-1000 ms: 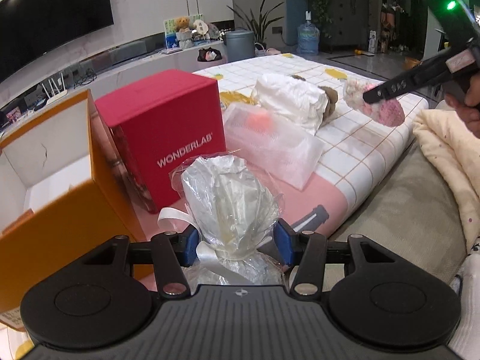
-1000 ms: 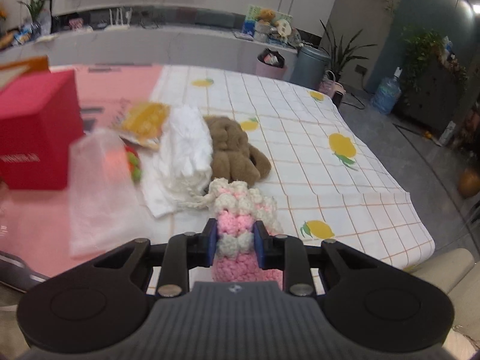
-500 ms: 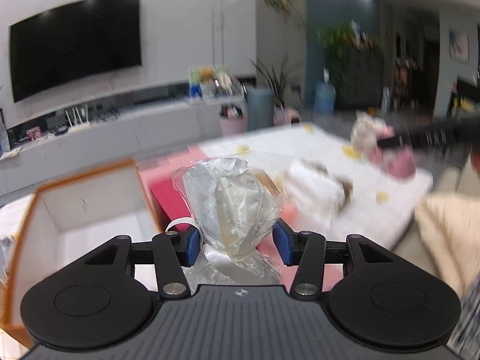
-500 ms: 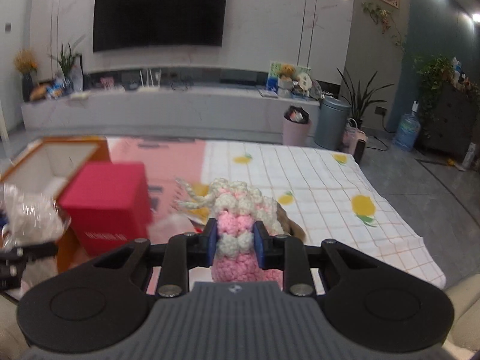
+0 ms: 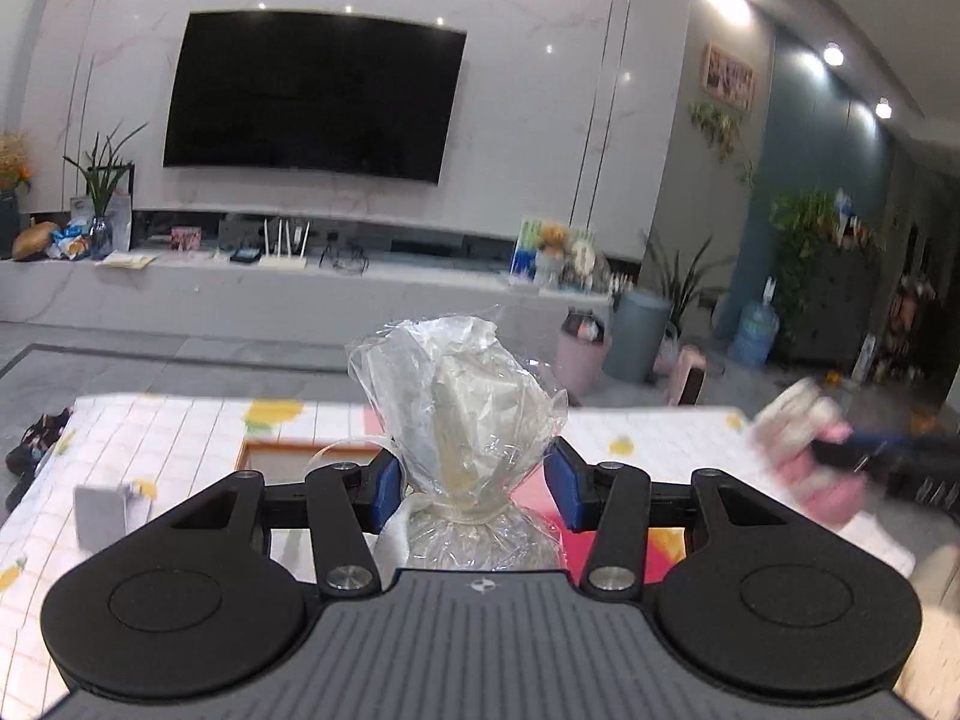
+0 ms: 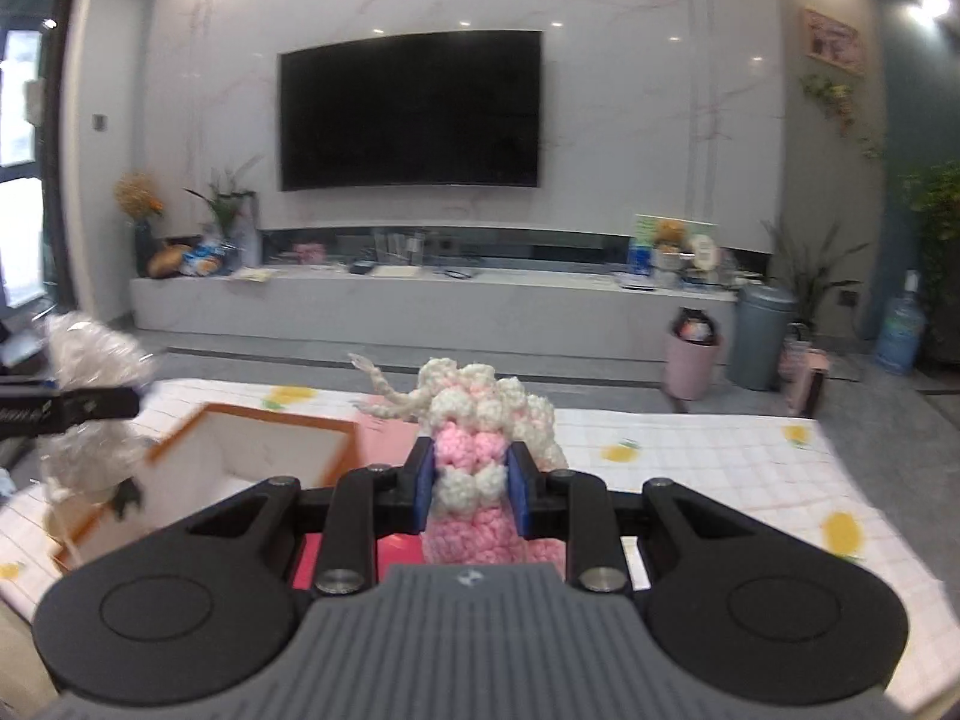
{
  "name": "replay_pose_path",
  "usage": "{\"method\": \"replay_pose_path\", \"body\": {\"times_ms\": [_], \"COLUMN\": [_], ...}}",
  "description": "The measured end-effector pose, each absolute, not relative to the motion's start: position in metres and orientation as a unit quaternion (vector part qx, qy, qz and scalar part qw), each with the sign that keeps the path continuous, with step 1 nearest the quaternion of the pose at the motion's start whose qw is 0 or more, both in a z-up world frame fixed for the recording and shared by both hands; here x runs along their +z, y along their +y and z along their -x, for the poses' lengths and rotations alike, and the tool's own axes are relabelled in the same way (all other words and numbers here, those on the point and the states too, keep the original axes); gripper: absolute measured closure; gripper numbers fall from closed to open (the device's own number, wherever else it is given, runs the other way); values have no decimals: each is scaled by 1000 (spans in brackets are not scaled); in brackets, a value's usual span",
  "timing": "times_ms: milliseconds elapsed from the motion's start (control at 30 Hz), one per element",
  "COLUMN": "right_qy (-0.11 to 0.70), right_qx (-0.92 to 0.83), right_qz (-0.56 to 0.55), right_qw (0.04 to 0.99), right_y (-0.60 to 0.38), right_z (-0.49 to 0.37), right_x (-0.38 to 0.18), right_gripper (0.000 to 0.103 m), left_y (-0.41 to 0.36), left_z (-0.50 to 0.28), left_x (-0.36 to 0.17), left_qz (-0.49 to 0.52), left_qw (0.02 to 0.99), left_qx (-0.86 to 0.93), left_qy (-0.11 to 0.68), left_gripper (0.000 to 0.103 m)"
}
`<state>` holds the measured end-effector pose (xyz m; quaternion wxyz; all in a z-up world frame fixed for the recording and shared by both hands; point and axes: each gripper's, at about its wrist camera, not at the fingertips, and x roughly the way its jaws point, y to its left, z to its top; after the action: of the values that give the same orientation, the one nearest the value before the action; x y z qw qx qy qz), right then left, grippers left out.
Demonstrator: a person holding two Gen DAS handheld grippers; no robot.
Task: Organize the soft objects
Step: 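Carry the plastic bag with the left gripper while the right gripper carries the knitted item toward the shoebox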
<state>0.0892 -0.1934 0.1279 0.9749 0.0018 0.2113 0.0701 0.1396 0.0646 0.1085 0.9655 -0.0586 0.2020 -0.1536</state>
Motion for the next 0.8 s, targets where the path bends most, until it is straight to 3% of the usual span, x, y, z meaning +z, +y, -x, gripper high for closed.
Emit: {"method": "replay_pose_path", "body": {"times_ms": [267,600,800], "right_qy": [185,185,192], "right_qx": [122,104,92], "right_qz": [-12,-31,-41], "right_qw": [975,977,976], "right_y": [-146,-155,-169], "right_z": [-99,-89,-87], "right_x": [135,112,98], "right_gripper": [79,79,78], "left_y": [63,59,68], "left_z": [-147,-170,-195], "left_x": [133,81,37], "left_qz": [108,103,133], "left_qw": [962,952,925], "left_qx": [-188,-166,-155], "left_qy": [163,236,322], "left_gripper": [47,47,47]}}
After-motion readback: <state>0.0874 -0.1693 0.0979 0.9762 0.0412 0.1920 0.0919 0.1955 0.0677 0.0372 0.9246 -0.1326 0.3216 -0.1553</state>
